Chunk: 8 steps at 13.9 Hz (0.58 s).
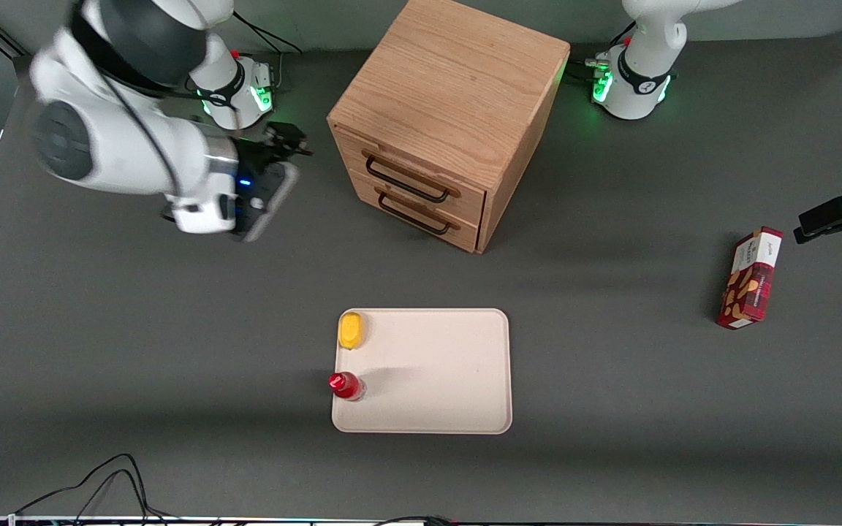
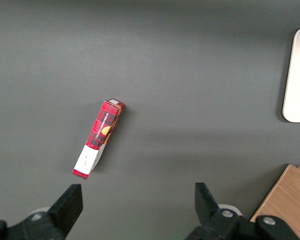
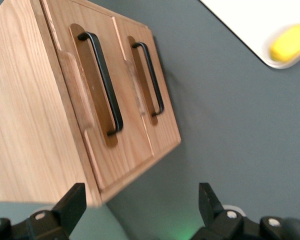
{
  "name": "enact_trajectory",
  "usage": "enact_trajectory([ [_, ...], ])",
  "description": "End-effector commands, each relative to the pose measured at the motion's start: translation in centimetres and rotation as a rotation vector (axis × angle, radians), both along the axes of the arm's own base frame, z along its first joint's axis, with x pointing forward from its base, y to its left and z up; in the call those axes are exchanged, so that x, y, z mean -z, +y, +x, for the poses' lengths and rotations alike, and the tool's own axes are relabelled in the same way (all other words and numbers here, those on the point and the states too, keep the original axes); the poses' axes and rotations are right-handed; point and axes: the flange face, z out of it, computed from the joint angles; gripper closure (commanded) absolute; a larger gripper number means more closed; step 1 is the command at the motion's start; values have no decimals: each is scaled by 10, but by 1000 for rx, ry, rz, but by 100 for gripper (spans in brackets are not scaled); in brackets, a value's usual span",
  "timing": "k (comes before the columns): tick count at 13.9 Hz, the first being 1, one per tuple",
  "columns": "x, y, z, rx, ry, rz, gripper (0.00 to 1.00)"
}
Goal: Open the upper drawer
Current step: 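Move the right gripper to the upper drawer's black handle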
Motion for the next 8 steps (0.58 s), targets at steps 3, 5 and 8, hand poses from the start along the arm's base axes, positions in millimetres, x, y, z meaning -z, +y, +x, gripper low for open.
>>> enact_trajectory([
  [3,67,76,15,-43,-20,107,0],
  [5,92,95,9,-58,-3,112,0],
  [8,117,109,-5,-89,16,97,0],
])
